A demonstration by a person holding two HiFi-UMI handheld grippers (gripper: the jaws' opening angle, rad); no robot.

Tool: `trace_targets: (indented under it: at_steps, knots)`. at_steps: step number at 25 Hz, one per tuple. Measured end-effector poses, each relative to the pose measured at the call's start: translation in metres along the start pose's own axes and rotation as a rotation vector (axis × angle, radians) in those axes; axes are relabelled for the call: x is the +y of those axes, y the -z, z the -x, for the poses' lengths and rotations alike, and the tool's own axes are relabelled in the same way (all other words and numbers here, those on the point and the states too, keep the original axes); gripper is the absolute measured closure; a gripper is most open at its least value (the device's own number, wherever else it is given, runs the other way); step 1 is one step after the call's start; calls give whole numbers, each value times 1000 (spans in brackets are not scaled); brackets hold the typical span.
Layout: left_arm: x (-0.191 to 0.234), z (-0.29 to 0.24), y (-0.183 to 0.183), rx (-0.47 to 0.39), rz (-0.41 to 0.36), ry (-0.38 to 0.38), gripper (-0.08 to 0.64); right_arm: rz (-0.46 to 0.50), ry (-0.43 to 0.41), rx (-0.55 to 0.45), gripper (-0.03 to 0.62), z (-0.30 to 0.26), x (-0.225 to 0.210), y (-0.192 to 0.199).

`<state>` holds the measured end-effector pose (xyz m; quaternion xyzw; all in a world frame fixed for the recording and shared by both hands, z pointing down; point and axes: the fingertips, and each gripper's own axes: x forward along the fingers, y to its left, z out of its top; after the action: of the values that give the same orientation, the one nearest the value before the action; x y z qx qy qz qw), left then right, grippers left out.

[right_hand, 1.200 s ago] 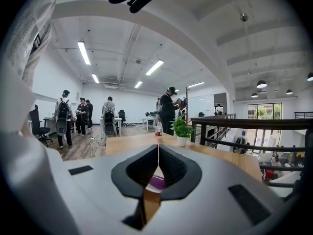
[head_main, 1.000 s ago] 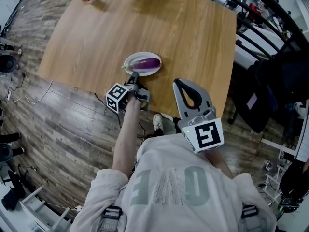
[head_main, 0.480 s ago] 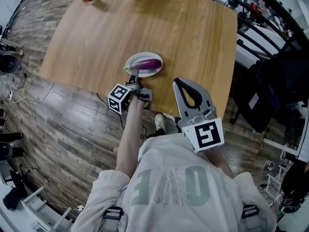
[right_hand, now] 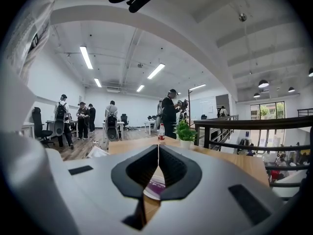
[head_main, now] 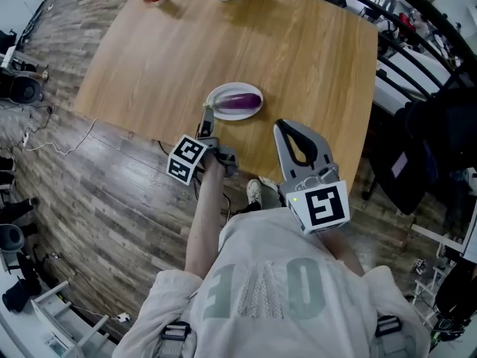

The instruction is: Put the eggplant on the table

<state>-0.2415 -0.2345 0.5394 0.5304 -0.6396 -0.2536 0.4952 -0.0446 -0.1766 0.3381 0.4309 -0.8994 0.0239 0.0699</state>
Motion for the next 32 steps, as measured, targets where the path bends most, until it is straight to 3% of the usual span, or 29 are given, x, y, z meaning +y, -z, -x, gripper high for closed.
trace_targets:
  at_steps: [2, 5, 7, 14, 17, 19, 21, 27, 32]
  knots:
    - [-26, 13, -19, -43, -185, 30, 250, -9, 12, 0, 572, -1, -3, -2]
    - [-80, 39, -50, -181, -495, 75, 252, -4, 28, -8, 572, -1, -10, -7]
    - [-120, 57, -61, -270, -644, 124, 253, -3, 38, -20, 572, 0, -16, -9]
    - [-218, 107, -63, -437, -923, 295, 256, -18, 52, -64, 572, -1, -27, -18]
    - [-248, 137, -61, -536, -1049, 336, 336, 15, 10, -84, 572, -4, -18, -24]
    - [-263, 154, -62, -607, -1116, 341, 412, 26, -9, -96, 572, -8, -12, -28]
    - [-273, 167, -62, -657, -1154, 346, 537, 24, -24, -112, 572, -10, -7, -33]
    - [-277, 180, -56, -679, -1202, 333, 551, 57, -14, -182, 574, -12, 6, -55]
    - [-282, 186, -57, -689, -1234, 327, 551, 35, -21, -171, 574, -14, 7, -52]
